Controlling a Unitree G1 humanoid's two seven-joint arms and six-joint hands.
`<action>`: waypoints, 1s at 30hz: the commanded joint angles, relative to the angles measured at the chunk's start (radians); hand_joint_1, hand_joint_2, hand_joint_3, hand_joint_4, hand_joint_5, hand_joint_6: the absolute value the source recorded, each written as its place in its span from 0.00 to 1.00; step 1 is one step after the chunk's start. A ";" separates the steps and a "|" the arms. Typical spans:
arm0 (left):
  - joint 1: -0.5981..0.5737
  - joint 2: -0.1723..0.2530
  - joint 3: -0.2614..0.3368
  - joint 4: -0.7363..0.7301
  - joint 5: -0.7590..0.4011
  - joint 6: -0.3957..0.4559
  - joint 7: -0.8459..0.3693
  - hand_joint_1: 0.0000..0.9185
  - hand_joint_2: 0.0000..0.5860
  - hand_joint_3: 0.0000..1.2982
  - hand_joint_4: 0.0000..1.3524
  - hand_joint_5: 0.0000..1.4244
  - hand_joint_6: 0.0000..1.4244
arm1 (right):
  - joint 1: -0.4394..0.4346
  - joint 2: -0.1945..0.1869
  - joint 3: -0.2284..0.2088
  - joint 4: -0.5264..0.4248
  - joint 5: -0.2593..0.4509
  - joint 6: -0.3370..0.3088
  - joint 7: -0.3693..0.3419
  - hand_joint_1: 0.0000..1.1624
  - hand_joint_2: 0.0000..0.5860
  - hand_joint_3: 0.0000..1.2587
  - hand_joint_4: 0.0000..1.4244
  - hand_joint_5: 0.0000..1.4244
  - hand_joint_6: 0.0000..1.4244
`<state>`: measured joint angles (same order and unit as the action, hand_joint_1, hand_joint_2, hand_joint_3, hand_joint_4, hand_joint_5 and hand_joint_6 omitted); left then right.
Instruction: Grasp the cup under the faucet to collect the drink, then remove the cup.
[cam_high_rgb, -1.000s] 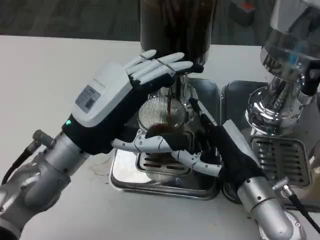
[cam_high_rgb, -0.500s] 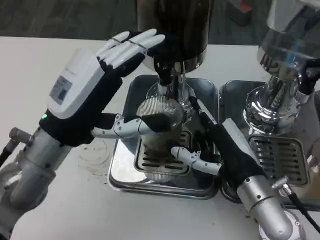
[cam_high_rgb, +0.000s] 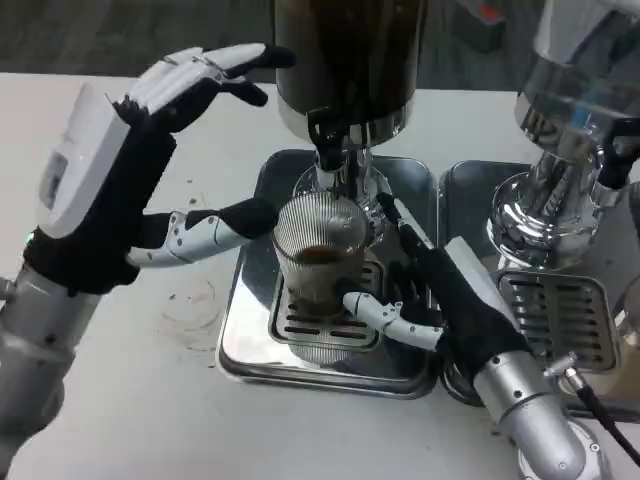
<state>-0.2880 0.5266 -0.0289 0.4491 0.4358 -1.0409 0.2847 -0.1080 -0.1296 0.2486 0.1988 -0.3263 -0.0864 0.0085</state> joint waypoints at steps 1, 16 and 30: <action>0.026 0.009 0.037 -0.029 -0.033 -0.006 -0.030 0.00 0.22 0.26 0.23 0.34 0.21 | -0.011 0.003 -0.006 0.014 0.007 -0.020 -0.004 0.54 0.48 0.00 0.00 0.00 0.00; 0.153 0.088 0.190 -0.001 0.102 0.123 0.031 0.00 0.19 0.12 0.02 0.14 0.06 | -0.001 0.008 -0.010 0.013 0.027 -0.048 0.003 0.54 0.48 0.00 0.00 0.00 0.00; 0.243 0.091 0.108 0.012 0.173 0.381 0.017 0.00 0.18 0.00 0.00 0.00 0.00 | 0.001 0.024 -0.009 0.005 0.061 -0.048 0.018 0.56 0.40 0.00 0.00 0.00 0.00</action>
<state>-0.0715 0.6135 0.1082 0.4484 0.5957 -0.7007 0.3207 -0.1111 -0.1148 0.2437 0.2039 -0.2768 -0.1169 0.0260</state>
